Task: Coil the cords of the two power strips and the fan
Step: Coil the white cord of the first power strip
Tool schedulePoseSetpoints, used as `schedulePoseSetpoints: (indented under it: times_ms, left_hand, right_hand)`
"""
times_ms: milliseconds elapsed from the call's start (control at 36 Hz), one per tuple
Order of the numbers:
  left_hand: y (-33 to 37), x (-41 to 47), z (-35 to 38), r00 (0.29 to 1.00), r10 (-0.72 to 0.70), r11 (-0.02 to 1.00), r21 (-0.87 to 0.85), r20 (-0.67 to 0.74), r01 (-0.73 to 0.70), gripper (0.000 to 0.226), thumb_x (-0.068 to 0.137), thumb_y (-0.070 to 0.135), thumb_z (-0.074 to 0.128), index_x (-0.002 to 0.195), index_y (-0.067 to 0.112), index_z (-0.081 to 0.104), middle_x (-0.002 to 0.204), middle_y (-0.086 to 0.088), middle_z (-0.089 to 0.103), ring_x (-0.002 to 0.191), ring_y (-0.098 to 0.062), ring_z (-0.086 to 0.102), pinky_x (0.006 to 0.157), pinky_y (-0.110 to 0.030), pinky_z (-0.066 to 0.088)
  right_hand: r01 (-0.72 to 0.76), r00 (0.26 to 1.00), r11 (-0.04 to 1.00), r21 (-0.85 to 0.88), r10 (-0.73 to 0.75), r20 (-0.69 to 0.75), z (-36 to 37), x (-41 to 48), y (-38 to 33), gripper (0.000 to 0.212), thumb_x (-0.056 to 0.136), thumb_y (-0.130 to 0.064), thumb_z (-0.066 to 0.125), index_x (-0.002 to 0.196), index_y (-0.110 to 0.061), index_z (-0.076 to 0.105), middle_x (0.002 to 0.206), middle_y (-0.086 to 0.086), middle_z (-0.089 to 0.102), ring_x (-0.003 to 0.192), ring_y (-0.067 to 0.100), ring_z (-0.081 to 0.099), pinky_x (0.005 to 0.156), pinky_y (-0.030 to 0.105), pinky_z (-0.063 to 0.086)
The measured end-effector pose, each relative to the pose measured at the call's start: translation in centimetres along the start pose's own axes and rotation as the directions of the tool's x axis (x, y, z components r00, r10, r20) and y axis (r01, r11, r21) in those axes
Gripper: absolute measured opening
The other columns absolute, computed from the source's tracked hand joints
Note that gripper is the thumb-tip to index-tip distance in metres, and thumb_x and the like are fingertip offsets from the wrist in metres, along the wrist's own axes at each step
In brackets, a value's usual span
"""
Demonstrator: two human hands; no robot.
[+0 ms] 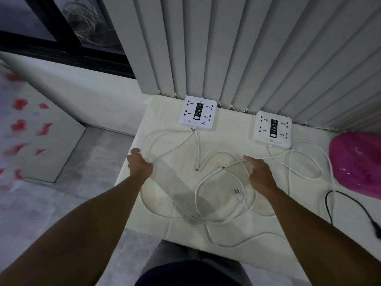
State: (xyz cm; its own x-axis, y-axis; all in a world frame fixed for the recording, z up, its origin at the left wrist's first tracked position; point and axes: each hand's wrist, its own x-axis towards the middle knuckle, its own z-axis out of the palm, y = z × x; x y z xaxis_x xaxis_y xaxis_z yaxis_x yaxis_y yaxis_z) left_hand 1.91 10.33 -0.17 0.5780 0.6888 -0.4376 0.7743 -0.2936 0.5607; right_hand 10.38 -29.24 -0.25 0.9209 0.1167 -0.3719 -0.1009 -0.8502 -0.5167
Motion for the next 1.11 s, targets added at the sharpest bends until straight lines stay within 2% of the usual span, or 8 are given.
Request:
schedulePoseSetpoints:
  times_ms: [139, 250, 417, 583, 722, 861, 972, 1111]
  left_hand:
    - [0.9, -0.2, 0.4, 0.995, -0.031, 0.999, 0.027, -0.092, 0.034, 0.076, 0.079, -0.004, 0.07, 0.143, 0.007, 0.03, 0.142, -0.023, 0.033, 0.127, -0.045, 0.044, 0.108, -0.047, 0.041]
    - [1.2, -1.3, 1.3, 0.973, 0.21, 0.957, 0.225, -0.092, -0.186, 0.073, 0.077, -0.004, 0.062, 0.143, 0.004, 0.032, 0.141, -0.022, 0.036, 0.13, -0.042, 0.035, 0.113, -0.045, 0.03]
    - [1.6, -3.9, 3.4, 0.836, 0.484, 0.762, 0.345, 0.258, -0.548, 0.046, 0.086, 0.011, 0.058, 0.131, 0.016, 0.056, 0.132, -0.01, 0.052, 0.123, -0.033, 0.047, 0.105, -0.041, 0.038]
    - [0.4, -6.1, 4.8, 0.723, 0.547, 0.606, 0.395, 0.422, -0.69, 0.03, 0.089, 0.016, 0.056, 0.119, 0.019, 0.064, 0.121, -0.003, 0.058, 0.115, -0.024, 0.055, 0.098, -0.039, 0.044]
    - [0.1, -6.1, 4.4, 0.832, 0.522, 0.703, 0.458, 0.188, -0.545, 0.045, 0.083, 0.008, 0.059, 0.127, 0.014, 0.058, 0.13, -0.008, 0.052, 0.12, -0.03, 0.047, 0.103, -0.04, 0.038]
    - [0.7, -4.6, 2.9, 0.952, 0.301, 0.89, 0.375, -0.052, -0.261, 0.067, 0.08, -0.004, 0.056, 0.143, 0.007, 0.034, 0.151, -0.022, 0.03, 0.131, -0.043, 0.033, 0.112, -0.05, 0.032]
    - [0.6, -3.0, 2.0, 0.991, 0.116, 0.953, 0.288, -0.071, -0.091, 0.072, 0.084, -0.006, 0.056, 0.147, 0.007, 0.024, 0.146, -0.025, 0.03, 0.128, -0.048, 0.035, 0.111, -0.05, 0.033]
    - [0.1, -2.1, 1.5, 1.0, -0.015, 0.99, 0.139, -0.024, 0.018, 0.077, 0.083, -0.006, 0.062, 0.146, 0.011, 0.022, 0.138, -0.026, 0.035, 0.123, -0.05, 0.044, 0.106, -0.051, 0.041]
  right_hand:
    - [-0.174, 0.976, 0.981, 0.086, 0.184, -0.113, 0.2, -3.0, 0.8, 0.048, 0.088, -0.002, 0.045, 0.13, -0.021, 0.057, 0.131, 0.009, 0.054, 0.119, 0.03, 0.057, 0.099, 0.045, 0.049]
    - [-0.227, 0.973, 0.974, -0.021, 0.226, -0.049, 0.3, -4.7, 2.1, 0.032, 0.089, -0.029, 0.059, 0.121, -0.023, 0.063, 0.119, 0.004, 0.067, 0.116, 0.029, 0.062, 0.096, 0.04, 0.051]
    - [-0.285, 0.959, 0.959, 0.007, 0.285, 0.01, 0.8, -4.9, 4.0, 0.019, 0.09, -0.019, 0.061, 0.106, -0.017, 0.069, 0.114, 0.01, 0.071, 0.109, 0.032, 0.065, 0.088, 0.031, 0.049]
    - [-0.107, 0.947, 0.976, 0.191, 0.159, -0.28, 0.1, -4.0, 3.2, 0.015, 0.096, -0.011, 0.056, 0.11, -0.011, 0.061, 0.11, 0.015, 0.061, 0.094, 0.029, 0.062, 0.082, 0.028, 0.041]
    - [-0.11, 0.95, 0.971, 0.211, 0.166, -0.265, -0.1, -3.7, 3.2, 0.031, 0.093, -0.001, 0.053, 0.121, -0.013, 0.057, 0.117, 0.016, 0.057, 0.094, 0.024, 0.057, 0.083, 0.027, 0.039]
    - [-0.124, 0.952, 0.975, 0.183, 0.168, -0.254, 1.1, -4.4, 3.8, 0.046, 0.088, 0.0, 0.05, 0.13, -0.017, 0.053, 0.123, 0.014, 0.052, 0.107, 0.03, 0.059, 0.085, 0.03, 0.042]
    - [-0.16, 0.963, 0.974, 0.162, 0.19, -0.192, 2.0, -5.1, 4.0, 0.046, 0.088, -0.004, 0.052, 0.131, -0.018, 0.052, 0.127, 0.011, 0.05, 0.107, 0.032, 0.061, 0.085, 0.034, 0.046]
    - [-0.191, 0.968, 0.971, 0.143, 0.211, -0.136, 2.2, -5.3, 4.0, 0.054, 0.083, 0.001, 0.057, 0.134, -0.015, 0.051, 0.132, 0.012, 0.047, 0.1, 0.025, 0.055, 0.085, 0.025, 0.038]
